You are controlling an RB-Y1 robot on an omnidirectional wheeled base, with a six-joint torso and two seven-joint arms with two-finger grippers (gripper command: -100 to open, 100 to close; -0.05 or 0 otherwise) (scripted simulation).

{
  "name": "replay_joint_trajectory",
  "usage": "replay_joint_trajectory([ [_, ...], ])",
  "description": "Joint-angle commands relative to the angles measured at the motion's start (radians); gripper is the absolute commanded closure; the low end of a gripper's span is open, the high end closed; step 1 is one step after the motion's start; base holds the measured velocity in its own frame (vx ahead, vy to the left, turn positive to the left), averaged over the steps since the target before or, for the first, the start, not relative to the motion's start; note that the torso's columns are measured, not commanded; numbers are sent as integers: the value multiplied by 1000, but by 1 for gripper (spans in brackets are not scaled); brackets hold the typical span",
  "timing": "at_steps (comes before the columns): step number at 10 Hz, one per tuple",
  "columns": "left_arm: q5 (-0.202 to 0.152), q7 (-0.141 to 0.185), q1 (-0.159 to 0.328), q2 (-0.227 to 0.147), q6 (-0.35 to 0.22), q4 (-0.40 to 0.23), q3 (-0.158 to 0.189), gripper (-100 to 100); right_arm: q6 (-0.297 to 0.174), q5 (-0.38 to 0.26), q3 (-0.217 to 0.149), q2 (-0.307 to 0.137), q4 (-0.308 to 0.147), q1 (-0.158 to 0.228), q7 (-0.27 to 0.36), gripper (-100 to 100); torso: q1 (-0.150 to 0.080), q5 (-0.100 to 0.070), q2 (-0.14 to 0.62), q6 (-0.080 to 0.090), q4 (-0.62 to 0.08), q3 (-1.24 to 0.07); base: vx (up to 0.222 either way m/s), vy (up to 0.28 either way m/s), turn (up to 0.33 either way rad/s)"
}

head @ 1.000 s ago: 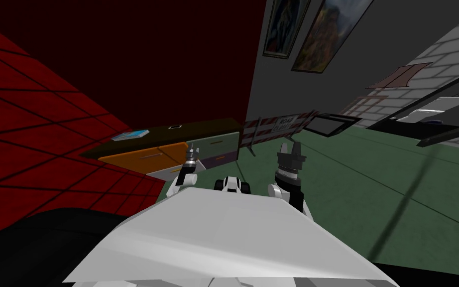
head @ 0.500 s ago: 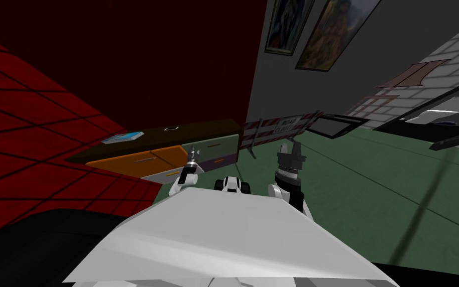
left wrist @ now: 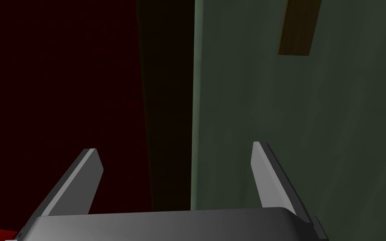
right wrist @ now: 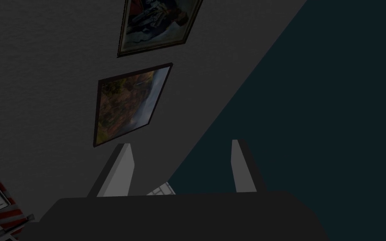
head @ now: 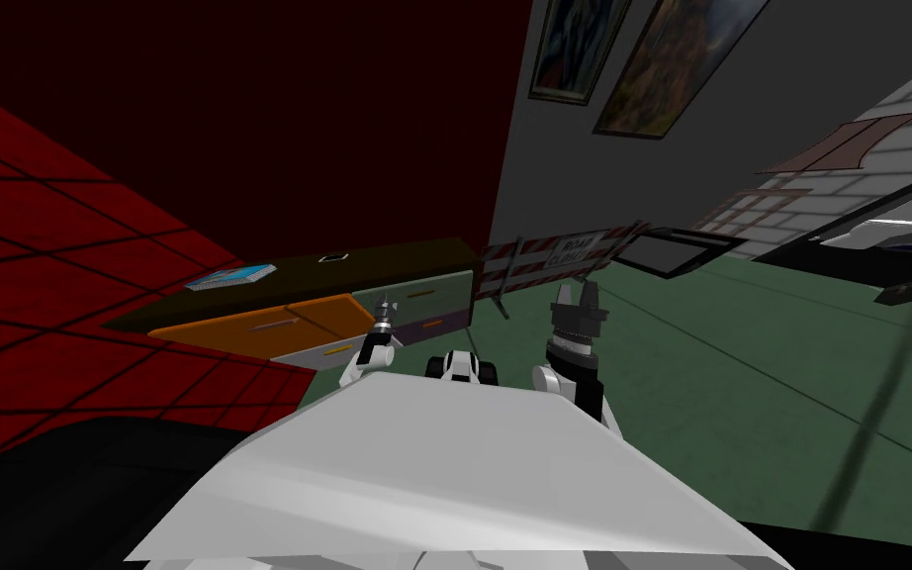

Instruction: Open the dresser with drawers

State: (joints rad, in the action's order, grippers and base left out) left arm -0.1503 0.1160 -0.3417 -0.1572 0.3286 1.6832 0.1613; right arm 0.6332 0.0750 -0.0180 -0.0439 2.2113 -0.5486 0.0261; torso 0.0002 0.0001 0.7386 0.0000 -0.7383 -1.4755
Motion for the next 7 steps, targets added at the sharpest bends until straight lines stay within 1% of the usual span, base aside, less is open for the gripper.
replay_joint_trajectory([
  [1,-3,-2,15,20,-11,-56,9,-100,0,0,0,0,0,0,0,0,-1,0,-2,0,1,-1,123,-42,24],
  [2,-5,-3,27,50,-18,-92,16,-100,0,0,0,0,0,0,0,0,0,0,-3,0,1,-2,161,-60,33],
  [4,-7,-4,36,93,-24,-122,21,-100,0,0,0,0,0,0,0,0,-1,0,-3,0,1,-2,155,-49,28],
  [7,-9,-5,44,175,-29,-148,25,-100,0,0,0,0,0,0,0,0,1,0,4,0,-1,2,60,-24,10],
])
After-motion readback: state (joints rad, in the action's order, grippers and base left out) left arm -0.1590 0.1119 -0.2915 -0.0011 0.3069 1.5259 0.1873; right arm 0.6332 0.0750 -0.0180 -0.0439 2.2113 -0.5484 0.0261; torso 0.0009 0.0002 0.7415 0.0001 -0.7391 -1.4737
